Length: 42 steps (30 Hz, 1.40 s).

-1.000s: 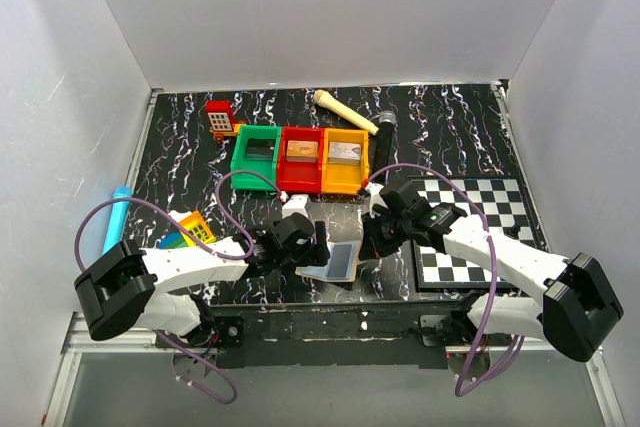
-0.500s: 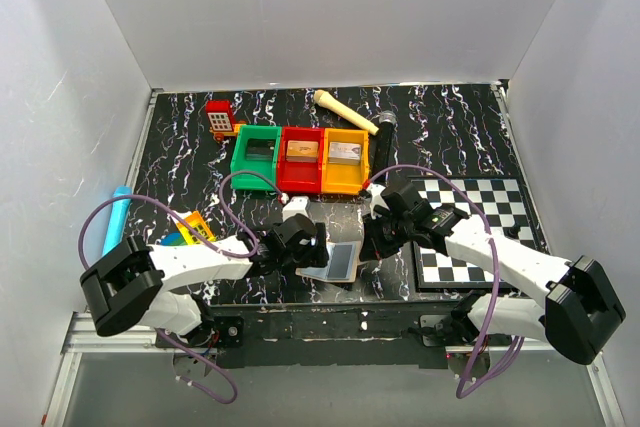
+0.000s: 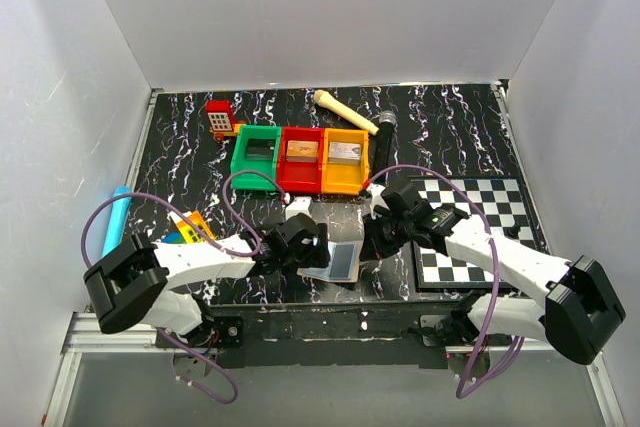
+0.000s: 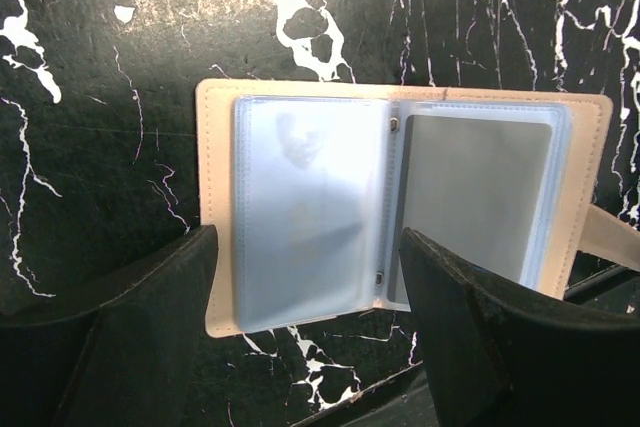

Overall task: Take the credit cards out of the card holder
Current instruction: Remove the credit card from the card holder.

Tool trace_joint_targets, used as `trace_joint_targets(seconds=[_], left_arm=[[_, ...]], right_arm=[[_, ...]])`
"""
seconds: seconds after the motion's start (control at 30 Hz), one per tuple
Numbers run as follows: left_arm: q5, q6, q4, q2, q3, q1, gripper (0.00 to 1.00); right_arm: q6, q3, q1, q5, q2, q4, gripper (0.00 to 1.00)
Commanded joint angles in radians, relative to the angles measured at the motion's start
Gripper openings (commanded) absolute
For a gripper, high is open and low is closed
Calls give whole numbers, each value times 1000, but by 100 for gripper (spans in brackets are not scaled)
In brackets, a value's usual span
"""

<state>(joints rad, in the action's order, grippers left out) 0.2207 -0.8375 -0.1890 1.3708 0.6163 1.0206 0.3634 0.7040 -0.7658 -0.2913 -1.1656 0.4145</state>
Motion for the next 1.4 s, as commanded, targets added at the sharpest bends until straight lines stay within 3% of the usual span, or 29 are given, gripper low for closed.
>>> trace_joint_targets(seconds=[0.0,0.2,0.77,1.37], left_arm=[[26,-8,22,-68,-4,7,73],[42,1,39,-116,-18,16,74],[-15,17,31,22,40,26,73],[-216,141,183,62,43,26,71]], right_arm=[[3,-5,2,-8,12,-29,1],[3,-3,2,-5,9,-28,1],[3,-1,2,-9,-2,-29,1],[0,3,3,-5,-25,-33,1]])
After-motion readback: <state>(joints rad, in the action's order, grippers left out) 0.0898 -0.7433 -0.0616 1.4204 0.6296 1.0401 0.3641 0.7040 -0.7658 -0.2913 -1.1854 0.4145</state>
